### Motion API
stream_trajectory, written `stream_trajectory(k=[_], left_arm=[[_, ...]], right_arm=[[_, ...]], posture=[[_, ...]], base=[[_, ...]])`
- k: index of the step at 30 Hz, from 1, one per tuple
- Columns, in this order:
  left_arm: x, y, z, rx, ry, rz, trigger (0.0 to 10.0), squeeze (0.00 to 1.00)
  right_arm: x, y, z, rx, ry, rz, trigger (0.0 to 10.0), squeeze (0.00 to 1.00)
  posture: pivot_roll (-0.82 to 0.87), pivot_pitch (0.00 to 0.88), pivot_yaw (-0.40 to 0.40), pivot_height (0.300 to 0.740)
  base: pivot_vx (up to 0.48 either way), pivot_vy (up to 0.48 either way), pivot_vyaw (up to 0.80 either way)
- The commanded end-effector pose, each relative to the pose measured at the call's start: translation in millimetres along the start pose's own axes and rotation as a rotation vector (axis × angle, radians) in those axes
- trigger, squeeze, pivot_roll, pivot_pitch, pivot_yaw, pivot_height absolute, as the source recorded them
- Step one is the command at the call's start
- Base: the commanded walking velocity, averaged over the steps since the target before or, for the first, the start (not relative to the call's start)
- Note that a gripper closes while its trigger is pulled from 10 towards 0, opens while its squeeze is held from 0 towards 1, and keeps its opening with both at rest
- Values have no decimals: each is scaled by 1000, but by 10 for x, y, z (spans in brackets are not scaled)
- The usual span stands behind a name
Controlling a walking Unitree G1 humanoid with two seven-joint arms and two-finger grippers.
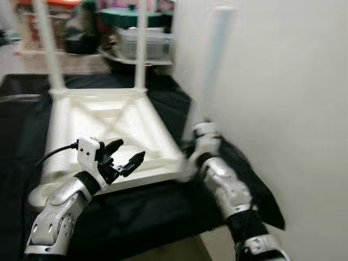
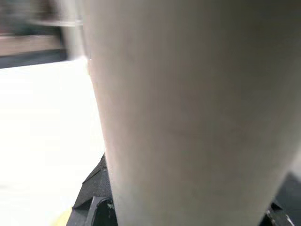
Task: Building children table
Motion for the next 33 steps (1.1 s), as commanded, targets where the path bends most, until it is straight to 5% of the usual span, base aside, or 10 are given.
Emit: stream_trajectory(k=[1, 2, 4, 5, 6, 7, 14, 15, 29, 33], left_arm=[[-4, -31, 38, -20, 4, -6, 10000, 0], [-4, -35, 36, -23, 5, -7, 10000, 0], [-4, -35, 36, -23, 5, -7, 10000, 0], [-3, -37, 35, -25, 6, -7, 10000, 0], [-3, -37, 35, -25, 6, -7, 10000, 0], [-3, -43, 35, -27, 7, -7, 10000, 0], [-2, -47, 35, -23, 8, -4, 10000, 0], [-2, -44, 34, -23, 8, -4, 10000, 0], [3, -45, 22, -18, 9, -4, 10000, 0], [1, -39, 23, -17, 8, -6, 10000, 0]], right_arm=[[-323, 92, 302, -189, 68, -146, 0, 0], [-319, 118, 195, -126, 60, -145, 4980, 0], [-319, 118, 195, -126, 60, -145, 4980, 0], [-319, 127, 90, -53, 30, -147, 10000, 0], [-319, 127, 90, -53, 30, -147, 10000, 0], [-294, 137, -30, 40, -34, -126, 10000, 1000], [-86, 148, -407, 372, -115, -74, 10000, 510], [-41, 165, -451, 430, -118, -67, 10000, 0], [-100, 909, -863, 1368, 59, -253, 10000, 0], [-146, 888, -870, 1360, 72, -259, 3647, 0]], posture=[[142, 0, -164, 740], [137, 0, -161, 740], [137, 0, -161, 740], [137, 0, -161, 740], [137, 0, -161, 740], [135, 0, -158, 740], [140, 0, -168, 740], [140, 0, -168, 740], [160, 0, -180, 740], [158, 0, -177, 740]], base=[[0, 0, 0], [0, 0, 0], [0, 0, 0], [0, 0, 0], [0, 0, 0], [0, 0, 0], [0, 0, 0], [0, 0, 0], [0, 0, 0], [0, 0, 0]])
Point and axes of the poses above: a point about 5 cm out from each wrist's last joint towards the gripper, its own y axis pointing back from the gripper into the wrist, its own x axis along the axis of the wrist's last joint, z = x × y, the point moved 1 cm from there along -y, pointing out of the wrist towards the gripper, and after that the axes turned 14 degrees about -y, right-handed, at the moved point
